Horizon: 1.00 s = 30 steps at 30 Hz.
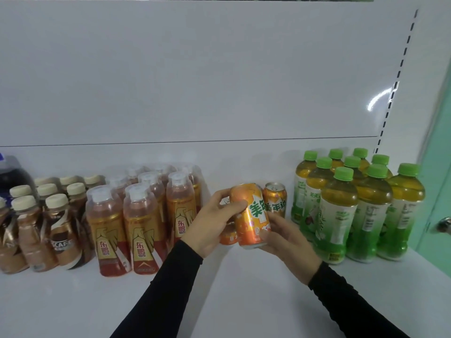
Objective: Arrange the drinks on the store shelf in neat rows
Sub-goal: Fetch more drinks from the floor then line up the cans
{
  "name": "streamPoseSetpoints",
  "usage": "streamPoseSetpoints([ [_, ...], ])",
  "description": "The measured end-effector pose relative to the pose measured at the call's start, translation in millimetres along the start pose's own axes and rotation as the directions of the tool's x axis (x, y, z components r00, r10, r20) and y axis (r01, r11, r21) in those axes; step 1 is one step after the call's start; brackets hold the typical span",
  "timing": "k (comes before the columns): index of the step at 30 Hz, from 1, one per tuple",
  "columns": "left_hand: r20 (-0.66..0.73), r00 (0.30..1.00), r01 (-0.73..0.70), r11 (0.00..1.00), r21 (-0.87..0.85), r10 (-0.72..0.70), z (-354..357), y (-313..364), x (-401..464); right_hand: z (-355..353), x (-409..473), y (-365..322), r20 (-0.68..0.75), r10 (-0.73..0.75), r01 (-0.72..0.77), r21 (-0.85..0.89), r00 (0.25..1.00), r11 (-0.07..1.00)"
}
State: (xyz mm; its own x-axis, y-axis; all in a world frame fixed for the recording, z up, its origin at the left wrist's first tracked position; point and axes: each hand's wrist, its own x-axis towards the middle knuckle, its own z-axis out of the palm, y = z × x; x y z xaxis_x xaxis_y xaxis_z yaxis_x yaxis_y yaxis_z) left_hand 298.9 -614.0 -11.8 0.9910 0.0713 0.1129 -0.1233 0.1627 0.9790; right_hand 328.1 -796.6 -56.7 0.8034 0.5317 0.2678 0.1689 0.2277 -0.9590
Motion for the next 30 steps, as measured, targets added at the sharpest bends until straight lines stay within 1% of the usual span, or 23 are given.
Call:
streamPoseSetpoints([
  [2,-0.002,1.000,-0.019,1.000,0.016,0.019,1.4,0.0,0.5,0.1,-0.6,-0.3,0.011,0.001,0.000,-0.055,1.000,0.998],
  [5,-0.035,0.999,-0.034,0.999,0.003,0.034,4.6,-0.2,2.0,2.9,1.7,-2.7,0.017,-0.044,0.047,-0.309,0.999,0.950],
  [6,-0.048,0.998,-0.038,0.999,0.004,0.038,5.3,-0.6,2.7,4.0,2.6,-3.5,0.007,-0.057,0.055,-0.366,0.998,0.929],
  [8,-0.062,0.997,-0.052,0.998,0.027,0.054,6.5,-2.1,4.7,3.8,4.1,-3.3,-0.052,-0.107,0.075,-0.426,0.993,0.902],
  [9,-0.064,0.996,-0.059,0.997,0.042,0.061,7.3,-2.5,5.7,3.1,4.6,-2.9,-0.094,-0.121,0.071,-0.420,0.988,0.905],
  [12,-0.043,0.998,-0.053,0.997,0.049,0.056,7.4,-1.3,7.0,0.7,5.1,-2.0,-0.184,-0.084,0.030,-0.279,0.979,0.960],
  [14,-0.027,1.000,-0.014,1.000,0.013,0.015,6.5,1.8,7.1,-1.5,5.8,-1.3,-0.175,-0.046,0.017,-0.166,0.983,0.986],
  [16,0.008,0.999,0.039,0.999,-0.012,-0.039,4.9,4.1,7.3,-1.7,4.9,-2.4,-0.134,0.001,-0.005,-0.034,0.991,0.999],
  [18,0.035,0.997,0.070,0.997,-0.008,-0.070,3.8,3.9,7.5,-1.5,4.6,-2.4,-0.090,0.047,-0.045,0.023,0.995,0.999],
  [20,0.033,0.997,0.069,0.998,0.006,-0.070,3.4,3.7,7.6,-1.6,5.0,-1.9,-0.068,0.079,-0.077,0.032,0.995,0.996],
  [21,0.020,0.998,0.063,0.998,0.008,-0.063,3.8,3.5,7.5,-1.5,5.0,-1.5,-0.068,0.083,-0.083,0.003,0.994,0.997],
  [22,0.008,0.999,0.053,0.999,0.007,-0.053,4.4,3.3,7.0,-1.3,5.0,-2.3,-0.073,0.073,-0.077,-0.065,0.995,0.995],
  [23,-0.006,0.999,0.040,0.999,0.005,-0.040,5.0,3.1,7.0,-1.0,5.1,-3.3,-0.073,0.047,-0.059,-0.173,0.996,0.983],
  [25,-0.046,0.999,0.014,1.000,0.000,-0.014,6.1,2.5,7.6,2.5,4.4,-5.6,-0.082,-0.009,-0.022,-0.379,0.997,0.925],
  [26,-0.070,0.998,0.003,1.000,0.000,-0.003,6.2,1.7,8.6,4.0,4.6,-5.9,-0.096,-0.037,-0.008,-0.432,0.995,0.902],
  [28,-0.096,0.995,-0.014,1.000,0.018,0.016,7.2,2.1,10.1,6.6,5.4,-5.7,-0.140,-0.086,0.010,-0.472,0.986,0.881],
  [30,-0.093,0.995,-0.024,0.999,0.047,0.028,6.7,3.4,11.6,5.9,6.8,-4.9,-0.190,-0.103,0.009,-0.440,0.976,0.898],
])
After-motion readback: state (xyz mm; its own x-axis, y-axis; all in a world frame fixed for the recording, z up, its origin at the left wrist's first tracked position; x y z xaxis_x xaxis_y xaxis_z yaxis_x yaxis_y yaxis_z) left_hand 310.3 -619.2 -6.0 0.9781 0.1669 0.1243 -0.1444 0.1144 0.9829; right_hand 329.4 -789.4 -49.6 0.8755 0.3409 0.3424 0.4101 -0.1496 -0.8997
